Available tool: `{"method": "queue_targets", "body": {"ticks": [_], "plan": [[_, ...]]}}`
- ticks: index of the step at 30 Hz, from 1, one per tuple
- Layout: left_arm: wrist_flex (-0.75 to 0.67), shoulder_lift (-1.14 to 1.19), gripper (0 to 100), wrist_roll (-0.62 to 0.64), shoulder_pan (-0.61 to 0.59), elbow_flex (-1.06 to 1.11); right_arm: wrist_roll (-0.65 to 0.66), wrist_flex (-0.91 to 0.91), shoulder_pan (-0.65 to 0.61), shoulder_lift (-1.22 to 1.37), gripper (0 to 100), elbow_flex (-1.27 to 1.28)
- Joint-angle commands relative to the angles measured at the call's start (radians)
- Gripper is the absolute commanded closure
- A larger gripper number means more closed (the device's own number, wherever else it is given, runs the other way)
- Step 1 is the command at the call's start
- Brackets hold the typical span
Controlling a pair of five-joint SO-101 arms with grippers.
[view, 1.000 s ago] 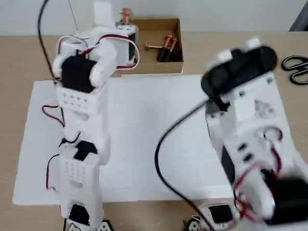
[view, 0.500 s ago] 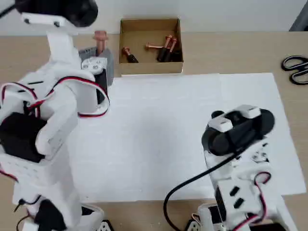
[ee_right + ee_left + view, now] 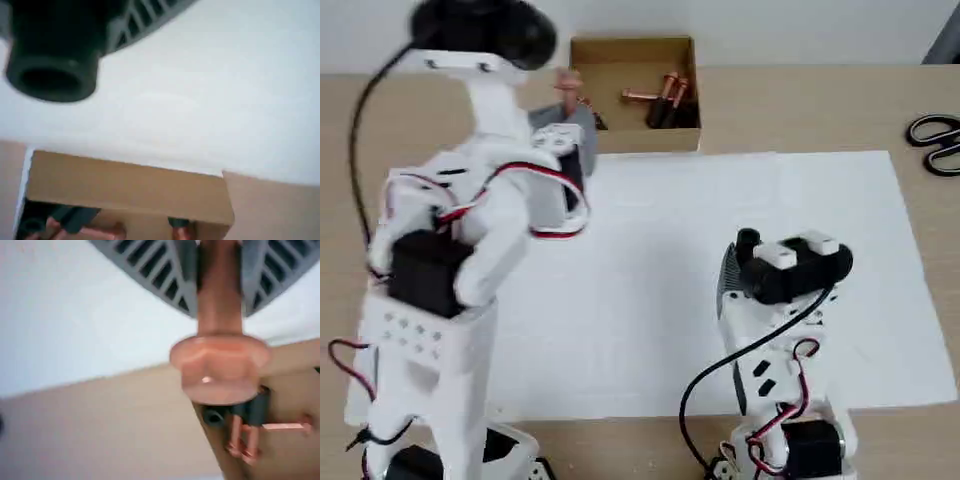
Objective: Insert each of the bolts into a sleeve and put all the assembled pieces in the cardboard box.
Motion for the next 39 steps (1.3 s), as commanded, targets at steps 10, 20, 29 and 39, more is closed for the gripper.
{"method": "queue_targets", "body": {"ticks": [10,20,29,39], "plan": [[-0.459,-0.035,99,0.014,0.164,0.371,-0.009,-0.14,-0.265,-0.019,99.5,0.103],[-0.511,-0.038,99,0.114,0.17,0.467,-0.129,-0.14,-0.266,-0.019,99.5,0.101],[-0.591,-0.216,99,0.051,0.169,0.516,-0.135,-0.14,-0.266,-0.019,99.5,0.106],[-0.861,-0.373,99,0.044,0.198,0.843,-0.137,-0.137,-0.271,-0.019,99.5,0.107]]}}
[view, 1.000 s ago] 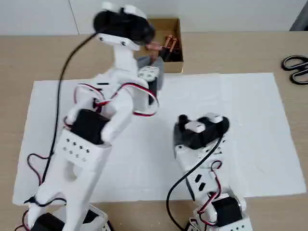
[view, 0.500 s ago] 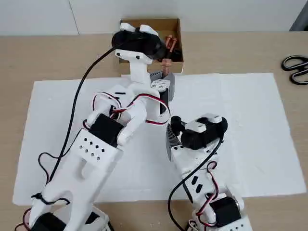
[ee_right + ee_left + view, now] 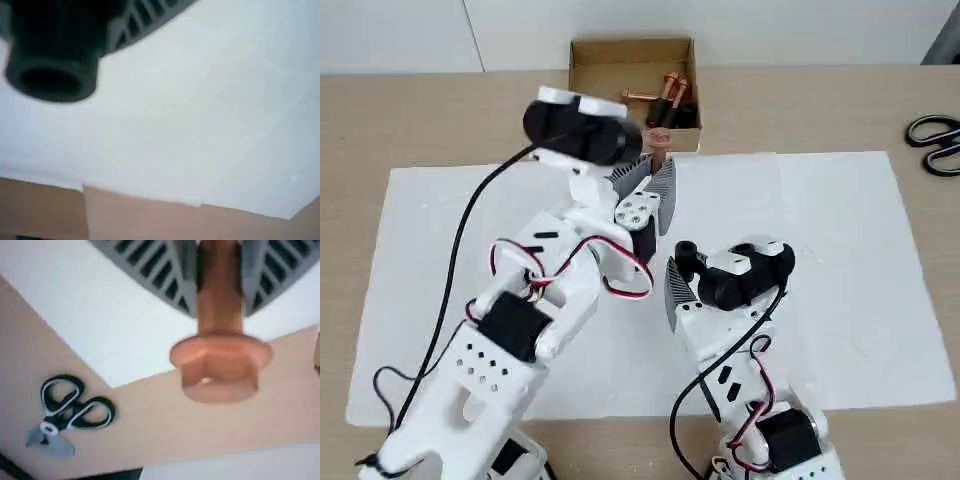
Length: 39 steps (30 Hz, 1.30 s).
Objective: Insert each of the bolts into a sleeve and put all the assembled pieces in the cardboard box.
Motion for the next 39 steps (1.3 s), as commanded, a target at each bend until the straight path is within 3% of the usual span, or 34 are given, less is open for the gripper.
{"method": "queue_targets", "body": {"ticks": [1,8,12,39], "plan": [[-0.184,-0.075,99,-0.008,0.008,0.085,-0.008,-0.021,-0.008,-0.013,99.5,-0.003],[-0.311,-0.078,99,-0.008,0.057,0.219,-0.008,-0.021,-0.01,-0.013,99.5,-0.003],[-0.308,-0.075,99,-0.008,0.101,0.232,-0.008,-0.021,-0.01,-0.013,99.5,-0.003],[-0.242,-0.081,99,-0.006,0.097,0.259,-0.005,-0.022,-0.036,-0.013,99.5,-0.002]]}}
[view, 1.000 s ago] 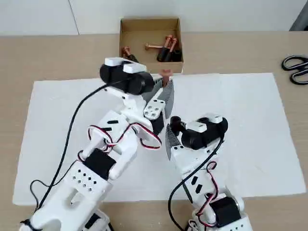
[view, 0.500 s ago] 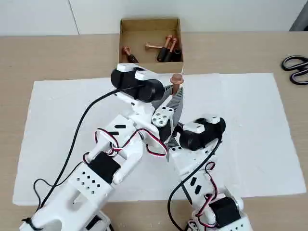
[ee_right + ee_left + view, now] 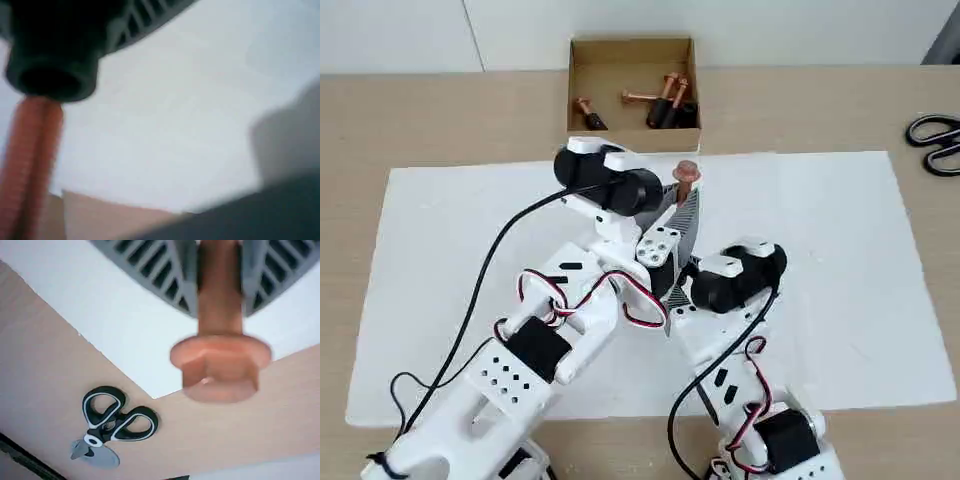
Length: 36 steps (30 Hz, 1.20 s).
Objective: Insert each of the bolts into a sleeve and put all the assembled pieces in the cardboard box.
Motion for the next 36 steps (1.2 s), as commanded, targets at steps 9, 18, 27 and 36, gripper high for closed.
{"method": "queue_targets", "body": {"ticks": [9,18,27,36], "plan": [[0.043,-0.04,99,-0.006,-0.014,-0.008,-0.005,-0.022,0.002,-0.013,99.5,-0.005],[0.081,-0.04,99,-0.008,-0.014,-0.015,-0.005,-0.022,0.005,-0.013,99.5,-0.005],[0.121,-0.04,99,-0.041,-0.014,-0.015,-0.003,-0.022,0.005,-0.013,99.5,-0.005],[0.219,-0.041,99,-0.043,-0.014,-0.05,-0.003,-0.022,0.007,-0.013,99.5,-0.005]]}}
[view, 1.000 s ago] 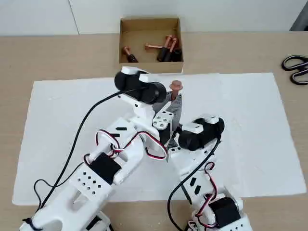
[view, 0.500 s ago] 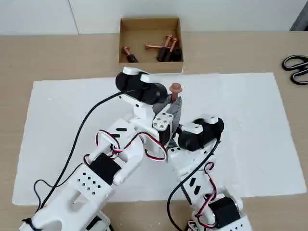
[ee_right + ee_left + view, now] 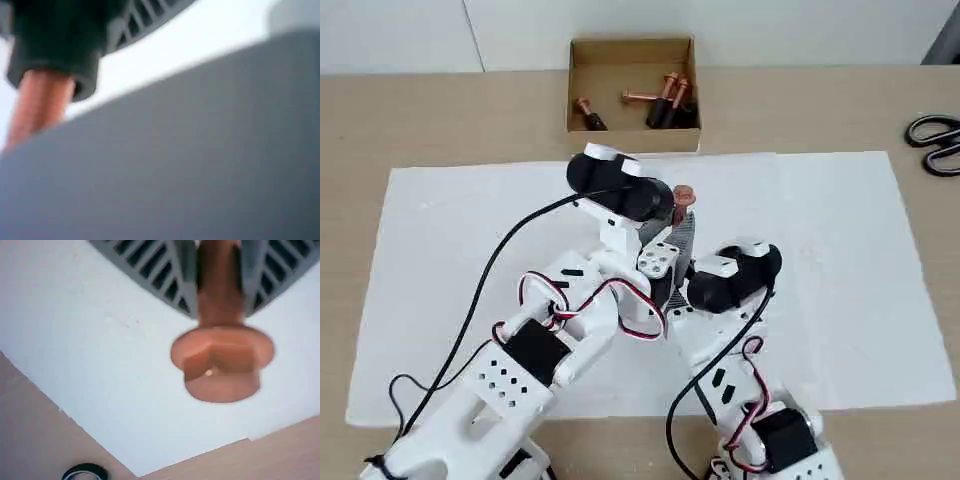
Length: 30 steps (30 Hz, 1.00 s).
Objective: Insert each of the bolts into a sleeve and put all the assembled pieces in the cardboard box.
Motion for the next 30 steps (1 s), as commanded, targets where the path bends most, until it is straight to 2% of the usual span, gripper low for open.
{"method": "queue_targets", "body": {"ticks": [1,7,30], "plan": [[0.057,-0.028,99,-0.017,-0.012,-0.058,-0.003,-0.022,0.01,-0.015,99.5,-0.009],[0.164,-0.028,99,-0.017,-0.012,-0.105,-0.003,-0.024,0.01,-0.015,99.5,-0.009],[0.259,-0.028,99,-0.049,-0.012,-0.097,-0.003,-0.024,0.01,-0.015,99.5,-0.009]]}}
